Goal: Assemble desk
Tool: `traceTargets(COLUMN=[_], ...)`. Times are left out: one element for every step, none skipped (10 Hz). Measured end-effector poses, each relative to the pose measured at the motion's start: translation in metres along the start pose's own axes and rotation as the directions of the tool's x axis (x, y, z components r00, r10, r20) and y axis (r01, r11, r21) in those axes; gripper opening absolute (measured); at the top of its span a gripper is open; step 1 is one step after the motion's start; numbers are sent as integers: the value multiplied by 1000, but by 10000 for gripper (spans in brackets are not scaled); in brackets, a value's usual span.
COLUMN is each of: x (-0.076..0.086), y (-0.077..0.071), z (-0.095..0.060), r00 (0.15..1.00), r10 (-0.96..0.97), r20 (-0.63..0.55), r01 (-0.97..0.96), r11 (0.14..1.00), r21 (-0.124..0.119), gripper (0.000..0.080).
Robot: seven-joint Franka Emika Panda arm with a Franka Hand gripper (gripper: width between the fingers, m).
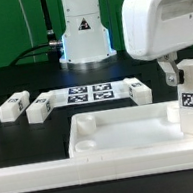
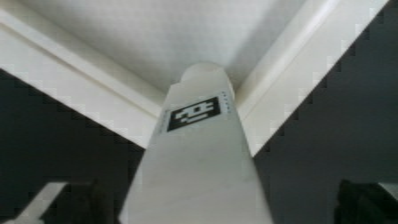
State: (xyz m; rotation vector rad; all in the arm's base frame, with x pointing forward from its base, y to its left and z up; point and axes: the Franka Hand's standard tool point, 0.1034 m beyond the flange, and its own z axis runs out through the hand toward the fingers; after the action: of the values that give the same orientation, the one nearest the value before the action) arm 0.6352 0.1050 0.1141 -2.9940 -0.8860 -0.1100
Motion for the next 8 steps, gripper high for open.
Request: traceTargets(x=[-1,-1,-1,-1,-2,-2,-2,-2], y=[2,2,3,3,3,3,3,3], z=[0,0,0,0,0,0,1,1], r00=[995,988,975,981,981,984,987,989], r10=[-103,-157,-224,-195,-195,-180,-163,-147], r20=[0,2,2,2,2,2,2,2], r01=[103,157,224,195,195,180,163,147], r11=[995,988,975,981,981,984,987,989], r21=[0,-2,-3,-2,-3,-3,-3,-3], gripper=[649,649,610,460,460,310,289,289])
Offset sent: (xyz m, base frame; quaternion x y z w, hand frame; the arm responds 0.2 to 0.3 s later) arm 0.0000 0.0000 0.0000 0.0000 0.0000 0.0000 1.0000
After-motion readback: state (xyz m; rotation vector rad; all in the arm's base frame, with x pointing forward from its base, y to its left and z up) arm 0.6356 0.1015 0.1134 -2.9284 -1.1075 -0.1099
